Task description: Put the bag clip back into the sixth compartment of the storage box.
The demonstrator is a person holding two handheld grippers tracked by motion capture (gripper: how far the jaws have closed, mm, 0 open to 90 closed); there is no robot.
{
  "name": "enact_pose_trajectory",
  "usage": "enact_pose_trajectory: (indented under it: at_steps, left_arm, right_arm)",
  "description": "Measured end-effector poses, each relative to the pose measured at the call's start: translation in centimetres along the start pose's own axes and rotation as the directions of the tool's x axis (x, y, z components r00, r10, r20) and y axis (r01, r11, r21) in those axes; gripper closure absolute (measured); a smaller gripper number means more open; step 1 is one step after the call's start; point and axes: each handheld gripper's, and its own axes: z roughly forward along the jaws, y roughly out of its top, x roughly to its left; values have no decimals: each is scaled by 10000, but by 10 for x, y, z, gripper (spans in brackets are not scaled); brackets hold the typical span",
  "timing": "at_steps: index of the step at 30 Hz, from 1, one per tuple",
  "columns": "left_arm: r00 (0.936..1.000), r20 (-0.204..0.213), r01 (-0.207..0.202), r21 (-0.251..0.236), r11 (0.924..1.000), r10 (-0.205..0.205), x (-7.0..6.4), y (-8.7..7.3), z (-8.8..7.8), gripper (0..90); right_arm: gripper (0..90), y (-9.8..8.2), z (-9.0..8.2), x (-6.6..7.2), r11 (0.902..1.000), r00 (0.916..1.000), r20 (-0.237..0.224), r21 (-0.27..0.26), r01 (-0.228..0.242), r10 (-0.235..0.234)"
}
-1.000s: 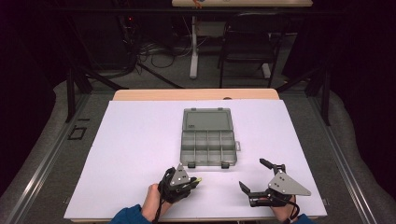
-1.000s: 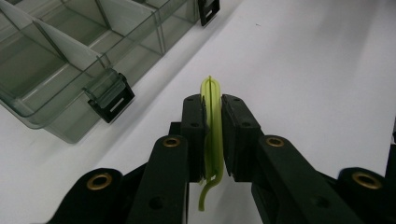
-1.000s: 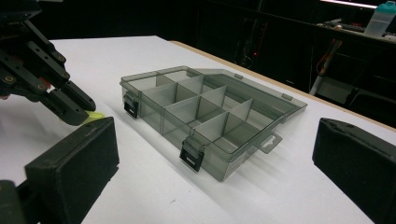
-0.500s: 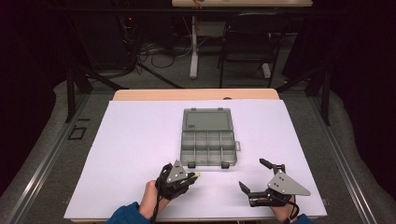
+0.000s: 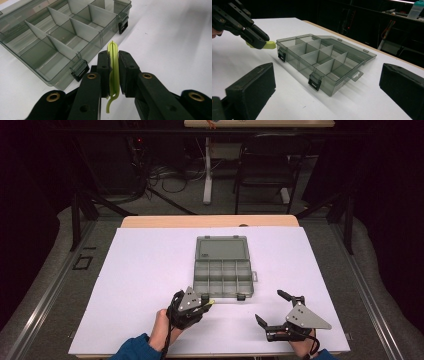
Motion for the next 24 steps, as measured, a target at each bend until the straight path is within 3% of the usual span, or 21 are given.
enact_pose_trajectory:
  at_steps: [24]
  left_arm:
    - [9999,-156,33,-44,10000,-34,6,10,7,800]
  right_arm:
    - [0,0,0,0,10000,10000,-6,7,18,-18]
